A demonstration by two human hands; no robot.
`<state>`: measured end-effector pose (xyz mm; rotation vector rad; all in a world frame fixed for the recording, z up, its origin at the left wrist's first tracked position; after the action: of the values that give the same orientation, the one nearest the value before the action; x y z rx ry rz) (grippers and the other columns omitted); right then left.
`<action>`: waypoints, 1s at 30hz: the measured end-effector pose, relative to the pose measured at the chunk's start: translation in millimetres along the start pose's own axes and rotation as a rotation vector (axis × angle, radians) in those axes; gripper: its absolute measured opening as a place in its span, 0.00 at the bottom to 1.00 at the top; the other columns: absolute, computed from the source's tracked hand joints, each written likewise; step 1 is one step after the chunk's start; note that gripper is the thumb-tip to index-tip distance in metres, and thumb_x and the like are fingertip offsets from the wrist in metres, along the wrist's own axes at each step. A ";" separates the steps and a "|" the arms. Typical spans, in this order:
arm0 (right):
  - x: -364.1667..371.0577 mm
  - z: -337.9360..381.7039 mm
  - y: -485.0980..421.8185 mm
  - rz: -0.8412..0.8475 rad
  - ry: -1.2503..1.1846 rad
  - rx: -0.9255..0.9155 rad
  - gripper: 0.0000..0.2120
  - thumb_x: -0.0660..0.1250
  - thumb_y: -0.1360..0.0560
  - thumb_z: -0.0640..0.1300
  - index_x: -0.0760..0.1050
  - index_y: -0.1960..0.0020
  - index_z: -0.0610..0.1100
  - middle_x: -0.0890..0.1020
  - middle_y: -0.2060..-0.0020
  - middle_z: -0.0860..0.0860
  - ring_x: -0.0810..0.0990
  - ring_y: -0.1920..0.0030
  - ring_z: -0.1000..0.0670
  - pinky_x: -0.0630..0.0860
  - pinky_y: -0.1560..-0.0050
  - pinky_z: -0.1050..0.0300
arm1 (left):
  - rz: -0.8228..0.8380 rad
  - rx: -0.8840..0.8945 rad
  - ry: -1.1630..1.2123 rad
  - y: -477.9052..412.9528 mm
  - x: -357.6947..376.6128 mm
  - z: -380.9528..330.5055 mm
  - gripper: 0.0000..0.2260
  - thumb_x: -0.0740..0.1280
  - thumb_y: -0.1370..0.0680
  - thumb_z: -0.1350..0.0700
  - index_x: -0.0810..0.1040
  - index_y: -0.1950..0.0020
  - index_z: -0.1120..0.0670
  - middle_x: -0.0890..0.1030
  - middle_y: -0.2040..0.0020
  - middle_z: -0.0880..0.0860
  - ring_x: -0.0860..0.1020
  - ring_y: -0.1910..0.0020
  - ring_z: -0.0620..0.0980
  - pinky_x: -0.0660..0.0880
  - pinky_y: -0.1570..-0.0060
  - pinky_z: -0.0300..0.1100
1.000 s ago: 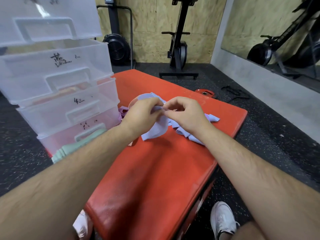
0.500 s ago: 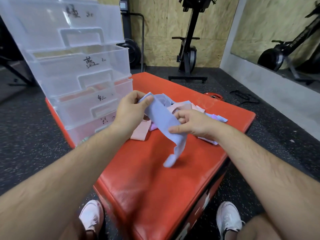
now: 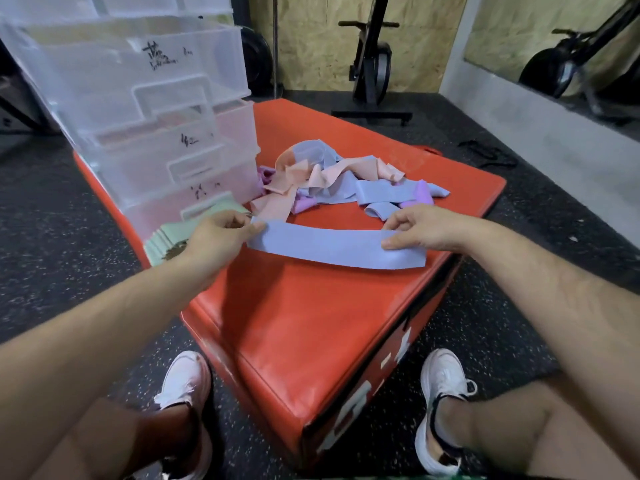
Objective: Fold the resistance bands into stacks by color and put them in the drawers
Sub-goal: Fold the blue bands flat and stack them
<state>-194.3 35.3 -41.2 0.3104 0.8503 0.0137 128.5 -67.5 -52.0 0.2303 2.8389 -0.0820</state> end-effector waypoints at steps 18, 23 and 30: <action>16.3 -30.3 5.5 -0.369 0.141 -0.065 0.13 0.67 0.22 0.48 0.74 0.39 0.46 0.75 0.45 0.50 0.76 0.49 0.50 0.71 0.47 0.57 | 0.053 0.164 -0.529 15.7 -14.9 19.2 0.02 0.68 0.24 0.58 0.77 0.53 0.51 0.81 0.59 0.48 0.79 0.60 0.47 0.71 0.62 0.38; 24.0 -36.0 -5.5 -0.303 0.011 0.088 0.12 0.69 0.24 0.44 0.73 0.42 0.47 0.80 0.55 0.52 0.78 0.59 0.51 0.70 0.63 0.58 | 0.087 0.156 -0.544 8.6 -11.8 23.2 0.07 0.67 0.25 0.63 0.78 0.52 0.51 0.81 0.59 0.51 0.78 0.59 0.51 0.70 0.63 0.37; 6.8 -18.7 7.1 -0.422 0.090 -0.016 0.07 0.63 0.23 0.35 0.75 0.52 0.45 0.78 0.60 0.44 0.73 0.67 0.49 0.67 0.70 0.58 | 0.079 0.153 -0.564 5.2 -2.8 23.4 0.07 0.67 0.24 0.61 0.80 0.53 0.49 0.80 0.62 0.49 0.76 0.64 0.45 0.67 0.68 0.31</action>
<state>-202.9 47.9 -55.7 0.1111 0.9915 -0.3604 138.6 -64.6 -73.8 0.2973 2.2611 -0.2972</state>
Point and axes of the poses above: each hand's wrist, its own y-axis away from the middle knuckle, its own x-axis out of the palm, z = x × y, the point moved 8 cm from there along -y, towards the middle knuckle
